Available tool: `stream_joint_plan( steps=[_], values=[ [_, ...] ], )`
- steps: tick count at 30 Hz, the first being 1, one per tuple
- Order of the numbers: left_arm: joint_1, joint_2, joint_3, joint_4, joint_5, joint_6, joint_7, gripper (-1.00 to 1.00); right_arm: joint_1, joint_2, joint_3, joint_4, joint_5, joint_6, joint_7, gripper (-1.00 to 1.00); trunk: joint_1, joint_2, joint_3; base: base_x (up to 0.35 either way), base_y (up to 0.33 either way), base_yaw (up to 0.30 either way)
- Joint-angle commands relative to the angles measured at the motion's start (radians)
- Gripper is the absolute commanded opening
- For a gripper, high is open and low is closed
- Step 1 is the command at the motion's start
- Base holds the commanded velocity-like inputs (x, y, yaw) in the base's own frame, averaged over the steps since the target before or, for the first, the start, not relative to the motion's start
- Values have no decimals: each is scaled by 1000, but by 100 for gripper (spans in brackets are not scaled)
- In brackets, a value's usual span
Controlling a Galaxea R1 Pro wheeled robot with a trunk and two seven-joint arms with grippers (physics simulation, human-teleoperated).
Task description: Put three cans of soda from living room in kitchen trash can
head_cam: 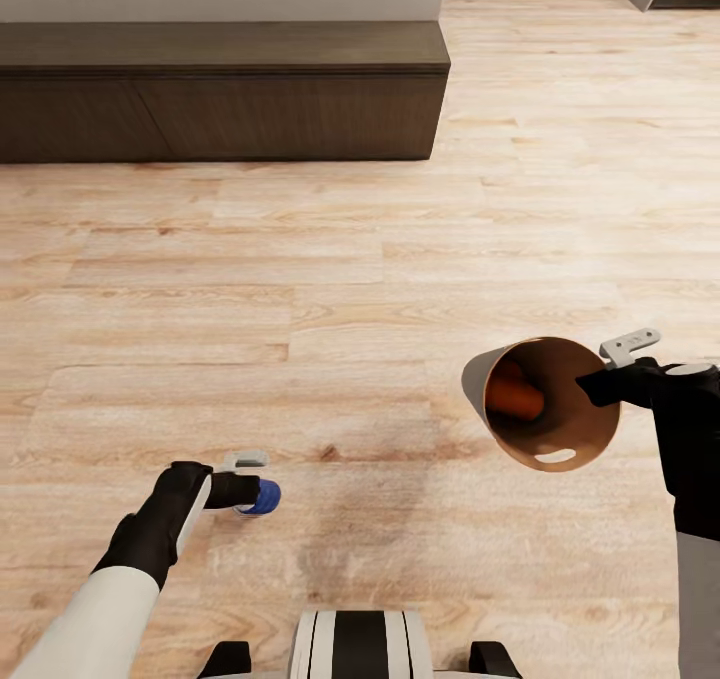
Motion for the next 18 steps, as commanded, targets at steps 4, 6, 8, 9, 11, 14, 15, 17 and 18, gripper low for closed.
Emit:
stream_joint_plan(
  steps=[4,6,8,9,11,14,15,17,18],
  values=[
    [0,-2,-23,-23,-14,-21,-22,-100,-1,22,0,25,-3,2,15,-100,0,0,0,0,0,0],
    [0,-2,-34,-35,-19,-28,-34,-100,-1,33,0,37,-4,2,20,-100,0,0,0,0,0,0],
    [0,-2,-46,-46,-19,-28,-45,-100,-1,44,0,50,-5,2,24,-100,0,0,0,0,0,0],
    [0,-2,-51,-52,-19,-28,-50,-100,-1,49,0,56,-4,2,26,-100,0,0,0,0,0,0],
    [1,2,-63,-51,-16,-22,-61,-100,1,60,6,68,-4,6,23,-100,-4,7,3,0,0,0],
    [8,-1,-57,-35,-6,-5,-44,-100,-4,77,24,70,8,7,29,-100,-15,28,13,0,0,0],
    [10,-1,-51,-29,-3,0,-38,-100,-6,82,29,65,9,8,31,-100,-19,35,16,0,0,0],
    [11,-1,-40,-18,-1,11,-27,-100,-7,93,41,53,12,8,36,-100,-27,49,22,0,0,0],
    [12,-1,-35,-12,0,16,-21,-100,-8,99,47,48,13,9,38,-100,-31,56,25,0,0,0]
  ],
)
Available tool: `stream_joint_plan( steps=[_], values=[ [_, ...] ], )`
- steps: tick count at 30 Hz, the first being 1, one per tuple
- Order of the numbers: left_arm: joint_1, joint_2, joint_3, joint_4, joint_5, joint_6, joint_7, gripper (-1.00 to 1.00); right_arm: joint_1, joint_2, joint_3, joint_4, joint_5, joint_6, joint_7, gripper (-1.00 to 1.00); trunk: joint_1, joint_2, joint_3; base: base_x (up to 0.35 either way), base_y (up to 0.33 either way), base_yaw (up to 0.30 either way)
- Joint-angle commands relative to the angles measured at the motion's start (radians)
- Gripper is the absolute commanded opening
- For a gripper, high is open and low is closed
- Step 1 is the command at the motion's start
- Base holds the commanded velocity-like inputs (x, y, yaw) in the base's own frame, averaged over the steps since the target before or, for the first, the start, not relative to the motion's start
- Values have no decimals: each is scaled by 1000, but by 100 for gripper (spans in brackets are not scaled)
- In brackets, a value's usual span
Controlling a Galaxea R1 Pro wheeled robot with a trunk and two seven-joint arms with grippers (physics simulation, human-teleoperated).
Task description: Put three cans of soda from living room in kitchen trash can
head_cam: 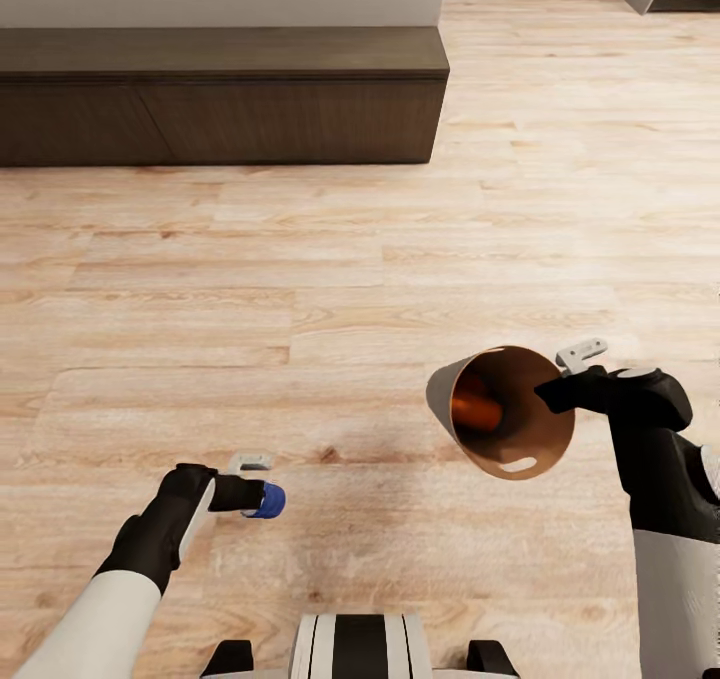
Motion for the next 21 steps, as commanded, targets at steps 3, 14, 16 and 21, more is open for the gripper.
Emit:
stream_joint_plan(
  steps=[3,14,16,21],
  values=[
    [1,1,66,41,4,16,61,-100,-1,35,49,-43,-109,119,43,-100,-12,21,10,0,0,0],
    [1,1,70,43,4,21,62,-100,0,25,52,-14,-114,117,49,-100,-54,98,44,0,0,0],
    [1,2,70,43,4,21,62,-100,0,25,52,2,-114,113,49,-100,-61,112,50,0,0,0],
    [1,2,69,42,4,20,62,-100,0,24,53,11,-114,109,49,-100,-81,147,66,0,0,0]
  ],
)
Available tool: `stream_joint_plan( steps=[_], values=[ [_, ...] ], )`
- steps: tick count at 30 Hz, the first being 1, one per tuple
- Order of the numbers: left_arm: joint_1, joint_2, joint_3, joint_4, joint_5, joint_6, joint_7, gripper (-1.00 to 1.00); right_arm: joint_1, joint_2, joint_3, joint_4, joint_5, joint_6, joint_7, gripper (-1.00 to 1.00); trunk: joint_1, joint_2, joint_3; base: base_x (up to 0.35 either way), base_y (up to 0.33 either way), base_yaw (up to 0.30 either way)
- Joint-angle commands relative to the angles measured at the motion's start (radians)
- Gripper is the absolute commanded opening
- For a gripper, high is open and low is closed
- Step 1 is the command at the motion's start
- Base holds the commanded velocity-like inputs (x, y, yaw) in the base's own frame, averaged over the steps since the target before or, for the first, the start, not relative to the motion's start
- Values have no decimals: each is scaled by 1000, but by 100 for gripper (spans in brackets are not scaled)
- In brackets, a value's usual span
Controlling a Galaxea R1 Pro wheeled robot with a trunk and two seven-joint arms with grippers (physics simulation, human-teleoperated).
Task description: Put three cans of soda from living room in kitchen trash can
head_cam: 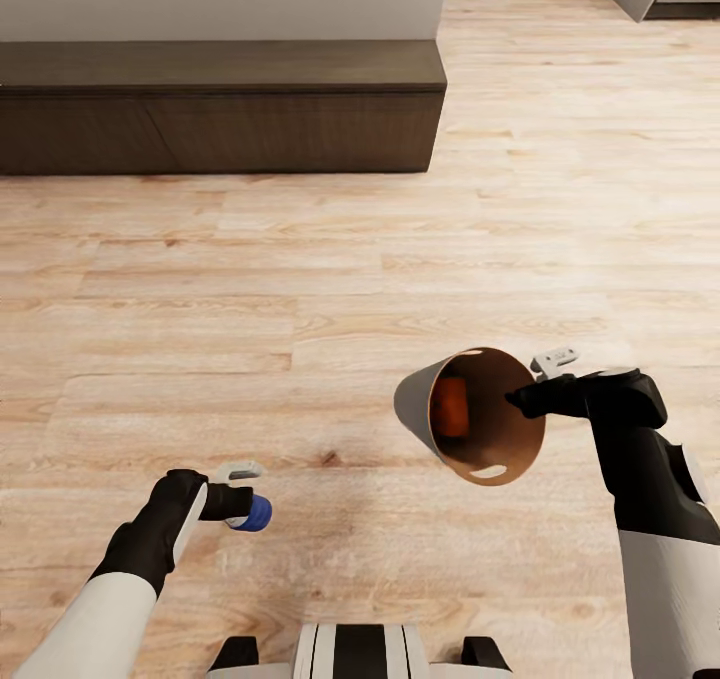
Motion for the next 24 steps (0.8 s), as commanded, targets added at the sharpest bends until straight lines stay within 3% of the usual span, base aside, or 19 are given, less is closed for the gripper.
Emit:
stream_joint_plan(
  steps=[1,8,12,13,17,18,21,24],
  values=[
    [0,0,0,0,0,0,0,-100,0,0,0,1,-10,4,6,-100,-4,7,3,0,0,0],
    [0,3,1,-30,1,13,-51,-100,0,0,-2,45,-10,1,5,-100,-31,56,25,0,0,0],
    [-5,9,3,-78,0,38,-157,-100,-1,-1,-2,79,-14,-1,6,-100,-46,84,38,0,0,0],
    [-6,26,4,-142,0,72,-217,-100,-1,-2,-2,110,-16,-25,8,-100,-50,91,41,0,0,0],
    [-7,46,4,-222,0,123,-302,-100,-2,-26,-2,155,-19,-98,19,-100,-65,119,53,0,0,0],
    [-8,71,5,-243,0,135,-389,-100,-2,-51,-2,166,-21,-119,76,-100,-69,126,57,0,0,0],
    [-11,124,5,-254,0,141,-549,-100,-2,-95,-3,171,-23,-155,178,-100,-81,147,66,0,0,0],
    [-46,181,6,-262,-1,143,-763,-100,-1,-118,-7,173,-24,-207,257,-100,-92,168,75,0,0,0]
  ],
)
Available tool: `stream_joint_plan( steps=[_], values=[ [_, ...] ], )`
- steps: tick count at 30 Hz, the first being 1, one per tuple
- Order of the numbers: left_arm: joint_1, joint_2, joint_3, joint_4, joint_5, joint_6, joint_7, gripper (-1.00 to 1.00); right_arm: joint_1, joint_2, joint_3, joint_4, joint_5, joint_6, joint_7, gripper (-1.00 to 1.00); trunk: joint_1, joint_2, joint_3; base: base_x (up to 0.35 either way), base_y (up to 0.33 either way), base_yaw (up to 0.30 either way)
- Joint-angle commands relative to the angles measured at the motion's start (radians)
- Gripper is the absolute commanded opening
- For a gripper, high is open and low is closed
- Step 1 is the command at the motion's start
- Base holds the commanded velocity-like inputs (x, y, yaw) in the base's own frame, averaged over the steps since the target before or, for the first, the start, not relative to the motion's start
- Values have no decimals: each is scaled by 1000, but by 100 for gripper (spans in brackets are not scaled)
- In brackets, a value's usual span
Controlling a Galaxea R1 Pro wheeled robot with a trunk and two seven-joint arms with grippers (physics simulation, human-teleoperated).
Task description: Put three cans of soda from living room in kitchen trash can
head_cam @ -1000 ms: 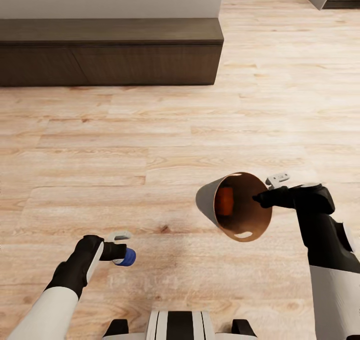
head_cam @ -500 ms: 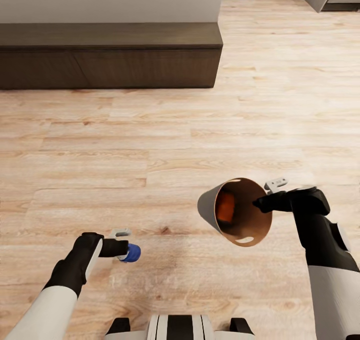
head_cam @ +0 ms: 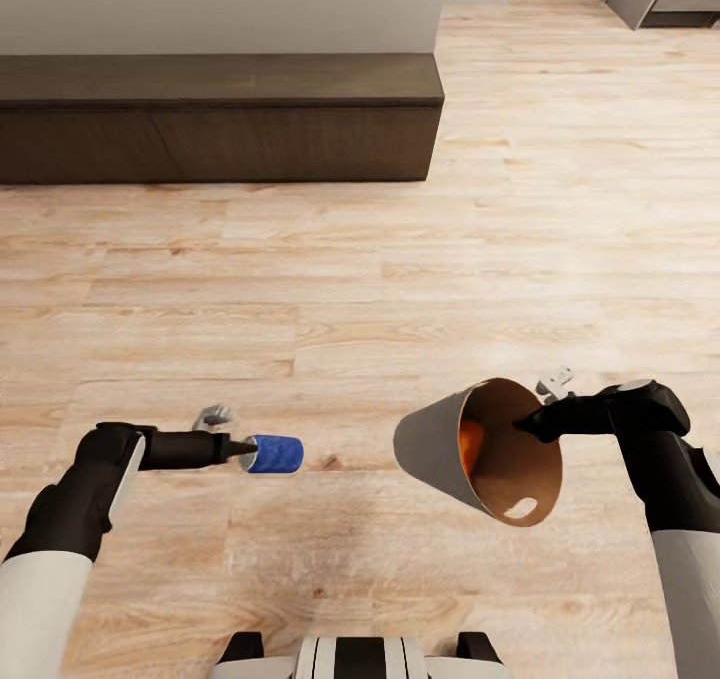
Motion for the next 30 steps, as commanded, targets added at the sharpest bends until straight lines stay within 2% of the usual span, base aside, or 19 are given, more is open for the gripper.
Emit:
stream_joint_plan(
  steps=[1,2,3,4,6,7,11,12,13,16,17,20,23,24,28,30],
  values=[
    [-11,17,0,-1,-9,-3,-63,-100,0,-4,-3,5,-24,-16,38,-100,-4,7,3,0,0,0],
    [-21,32,0,-2,-9,-3,-119,-100,0,-8,-7,13,-24,-46,73,-100,-8,14,6,0,0,0],
    [-26,37,0,-3,-9,-3,-144,-100,0,-9,-10,18,-23,-62,92,-100,-12,21,9,0,0,0],
    [-39,49,0,-2,-9,-4,-222,-100,0,-11,-25,30,-22,-99,141,-100,-15,28,13,0,0,0],
    [-49,57,0,-1,-10,-6,-296,-100,0,-12,-37,39,-21,-118,169,-100,-23,42,19,0,0,0],
    [-58,60,-1,-1,-10,-7,-342,-100,0,-12,-41,47,-20,-125,177,-100,-27,49,22,0,0,0],
    [-78,63,0,-5,-14,-11,-451,-100,0,-4,-38,70,-13,-130,176,-100,-35,63,28,0,0,0],
    [-86,63,0,-9,-15,-12,-478,-100,0,0,-34,75,-10,-128,158,-100,-35,63,28,0,0,0],
    [-97,62,1,-22,-12,-11,-513,-100,-2,40,-17,93,-11,-124,59,-100,-35,63,28,0,0,0],
    [-100,62,3,-43,-8,-9,-536,-100,-5,82,-3,125,-7,-122,-2,-100,-35,63,28,0,0,0],
    [-101,61,3,-49,-8,-9,-536,-100,-6,90,3,132,-6,-121,-17,-100,-35,63,28,0,0,0],
    [-103,57,4,-85,-6,-9,-536,-100,-7,132,54,159,8,-81,-125,-100,-35,63,28,0,0,0],
    [-103,54,3,-109,-6,-7,-536,-100,-8,155,88,187,11,-43,-197,-100,-35,63,28,0,0,0],
    [-104,51,1,-131,-6,-5,-536,-100,-18,181,107,213,13,-25,-267,-100,-35,63,28,0,0,0],
    [-104,46,-2,-180,-7,10,-536,-100,-41,213,119,252,13,-15,-328,-100,-35,63,28,0,0,0],
    [-104,36,-3,-220,-8,29,-536,-100,-52,239,122,278,14,-12,-378,-100,-35,63,28,0,0,0]
  ],
)
